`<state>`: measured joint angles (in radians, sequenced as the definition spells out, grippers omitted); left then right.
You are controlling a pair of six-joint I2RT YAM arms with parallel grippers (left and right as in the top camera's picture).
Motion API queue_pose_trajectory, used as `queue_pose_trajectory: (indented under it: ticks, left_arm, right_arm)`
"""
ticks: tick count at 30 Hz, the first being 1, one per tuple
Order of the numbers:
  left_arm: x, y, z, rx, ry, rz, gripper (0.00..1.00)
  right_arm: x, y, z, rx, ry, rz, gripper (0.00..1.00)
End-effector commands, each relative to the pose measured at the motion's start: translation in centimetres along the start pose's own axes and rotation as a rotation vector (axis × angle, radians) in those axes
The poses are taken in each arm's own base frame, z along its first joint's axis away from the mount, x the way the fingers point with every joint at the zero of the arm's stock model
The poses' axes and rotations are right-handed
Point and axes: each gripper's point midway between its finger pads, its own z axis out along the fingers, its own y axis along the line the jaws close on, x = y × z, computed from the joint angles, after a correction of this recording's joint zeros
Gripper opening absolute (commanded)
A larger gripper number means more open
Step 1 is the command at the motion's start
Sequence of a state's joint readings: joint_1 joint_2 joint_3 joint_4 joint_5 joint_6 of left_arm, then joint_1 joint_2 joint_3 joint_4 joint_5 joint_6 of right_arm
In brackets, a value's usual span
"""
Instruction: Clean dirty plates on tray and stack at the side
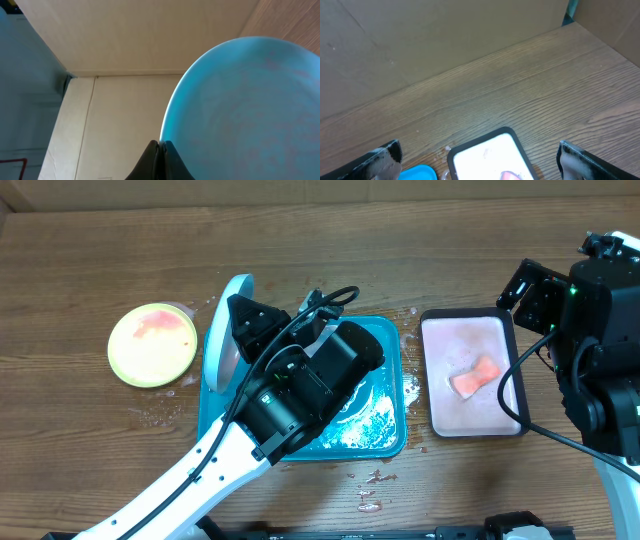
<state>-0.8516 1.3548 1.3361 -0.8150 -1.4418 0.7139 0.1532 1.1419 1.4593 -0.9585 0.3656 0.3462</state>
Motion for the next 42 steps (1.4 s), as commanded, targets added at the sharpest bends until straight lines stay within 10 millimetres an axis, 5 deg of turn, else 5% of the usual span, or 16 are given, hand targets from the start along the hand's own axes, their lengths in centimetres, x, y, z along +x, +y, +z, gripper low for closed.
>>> queue_pose_trajectory:
  ticks: [1, 12, 17, 21, 27, 29, 32, 38, 42]
  left_arm:
    - [0.2, 1.3, -0.3, -0.026, 0.011, -0.016, 0.05]
    - [-1.3, 0.3, -0.6, 0.04, -0.06, -0.115, 0.05]
    - [-0.2, 1.9, -0.4, -0.05, 0.018, -0.204, 0.04]
    - [-2.3, -0.5, -0.8, 0.084, -0.096, -0.219, 0.05]
    - [0.6, 2.1, 0.1, -0.082, 0.068, -0.12, 0.04]
    - [-1.0, 1.1, 0.2, -0.005, -0.007, -0.279, 0.04]
    - [-3.3, -1.4, -0.8, 0.142, -0.133, -0.252, 0.04]
    - [-0.5, 1.3, -0.1, -0.078, 0.053, -0.133, 0.04]
    - [-2.7, -0.9, -0.1, 0.077, -0.067, -0.287, 0.04]
  right_arm:
    - [-0.6, 0.3, -0.6, -0.016, -0.021, 0.002, 1.0]
    - [-0.6, 0.3, -0.6, -0.016, -0.021, 0.002, 1.0]
    - [-0.6, 0.3, -0.6, -0.016, -0.021, 0.002, 1.0]
    - [-0.6, 0.3, -0.6, -0.016, -0.021, 0.002, 1.0]
    - [-0.6, 0.3, -0.6, -0.016, -0.021, 0.002, 1.0]
    - [-0.6, 0.3, -0.6, -0.016, -0.021, 0.002, 1.0]
    - [-0.6, 0.3, -0.6, -0.016, -0.021, 0.002, 1.0]
    - [-0.6, 0.3, -0.6, -0.016, -0.021, 0.002, 1.0]
    - [-0.6, 0.3, -0.6, -0.016, -0.021, 0.002, 1.0]
